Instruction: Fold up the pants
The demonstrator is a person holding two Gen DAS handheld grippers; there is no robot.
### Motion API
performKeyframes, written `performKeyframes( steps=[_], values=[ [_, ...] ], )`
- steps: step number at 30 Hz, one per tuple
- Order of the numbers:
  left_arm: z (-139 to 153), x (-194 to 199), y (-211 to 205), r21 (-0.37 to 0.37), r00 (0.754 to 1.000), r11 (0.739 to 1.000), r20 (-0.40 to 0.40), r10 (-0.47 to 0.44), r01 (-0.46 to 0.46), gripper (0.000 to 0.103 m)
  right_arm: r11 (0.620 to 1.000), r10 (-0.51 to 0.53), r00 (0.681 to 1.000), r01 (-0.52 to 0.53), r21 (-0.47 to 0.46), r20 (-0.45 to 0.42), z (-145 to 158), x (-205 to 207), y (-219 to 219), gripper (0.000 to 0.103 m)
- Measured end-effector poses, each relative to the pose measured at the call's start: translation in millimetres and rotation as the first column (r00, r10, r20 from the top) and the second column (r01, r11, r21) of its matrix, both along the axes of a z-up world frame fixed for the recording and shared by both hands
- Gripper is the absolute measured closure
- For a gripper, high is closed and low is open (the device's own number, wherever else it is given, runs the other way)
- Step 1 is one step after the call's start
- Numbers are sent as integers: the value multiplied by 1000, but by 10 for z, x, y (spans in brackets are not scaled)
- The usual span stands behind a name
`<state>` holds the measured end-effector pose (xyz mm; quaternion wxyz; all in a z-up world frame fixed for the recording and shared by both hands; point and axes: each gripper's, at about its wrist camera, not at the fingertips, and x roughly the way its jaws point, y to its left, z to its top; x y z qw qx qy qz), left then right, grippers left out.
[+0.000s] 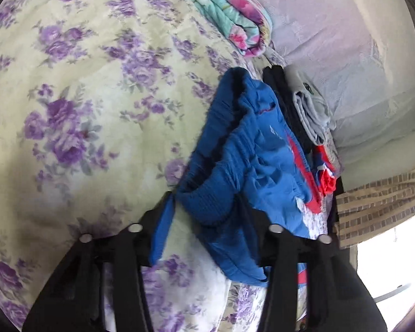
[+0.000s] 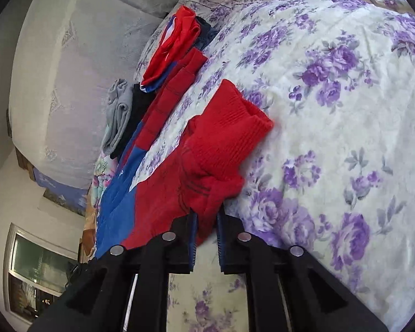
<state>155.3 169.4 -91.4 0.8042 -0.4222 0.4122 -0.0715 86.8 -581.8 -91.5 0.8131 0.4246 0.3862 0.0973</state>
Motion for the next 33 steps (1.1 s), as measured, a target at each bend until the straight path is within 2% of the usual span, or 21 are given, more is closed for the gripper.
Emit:
performKeyframes(
  steps=[1,2,3,4,5,6,8,10,15,18,21,23,25,27,28,29,30,31,33],
  values=[
    [-7,-53,81,-33,1000,999,-2,14,-14,60,1000,-14,1000,14,5,-1,53,-53,-29,85],
    [34,-91,127,-35,999,999,0,40,-40,59,999,-35,999,35,2,3,103,-102,-67,80],
    [107,-150,182,-8,997,998,12,70,-70,47,997,-68,998,69,-19,12,188,-154,-118,69],
    [232,-171,242,50,994,993,41,101,-103,31,994,-100,995,101,-50,28,278,-193,-165,61],
    [359,-169,285,116,990,985,69,120,-127,25,988,-125,991,129,-81,46,364,-218,-198,58],
    [441,-129,297,152,988,979,84,126,-137,21,983,-143,987,150,-106,73,456,-212,-227,56],
    [582,73,302,189,989,974,105,108,-127,21,981,-149,981,162,-105,124,615,-130,-237,54],
    [636,354,246,157,990,982,108,88,-105,21,986,-140,978,151,-65,158,726,49,-160,49],
    [802,1009,-343,138,989,990,136,-50,31,21,1000,-9,980,12,-10,201,903,749,362,37],
    [839,1264,-745,177,985,980,122,-119,97,21,998,67,976,-66,-12,208,932,1304,758,35],
    [708,1502,-901,209,989,971,69,-132,115,21,991,137,974,-137,-11,180,858,1855,1107,35],
    [521,1679,-843,185,995,978,9,-98,95,21,983,182,975,-185,9,129,718,2180,1300,35],
    [382,1782,-715,143,997,987,1,-76,75,21,973,226,973,-227,35,38,486,2484,1410,35],
    [333,1846,-596,111,997,992,30,-67,63,21,981,185,981,-182,64,-48,226,2618,1383,35],
    [311,1867,-549,98,997,994,40,-61,56,21,988,150,985,-146,49,-88,128,2683,1328,35],
    [286,1877,-507,80,997,996,49,-53,49,21,994,112,990,-110,27,-84,90,2737,1222,38],
    [264,1874,-461,54,998,998,58,-39,36,21,998,69,996,-70,-2,-58,122,2745,1112,46],
    [256,1860,-411,29,997,999,70,-18,16,22,1000,2,1000,-3,-26,-20,192,2714,940,46],
    [255,1839,-341,12,996,1000,92,5,-6,23,996,-88,996,88,-8,19,281,2630,649,45]
  ],
)
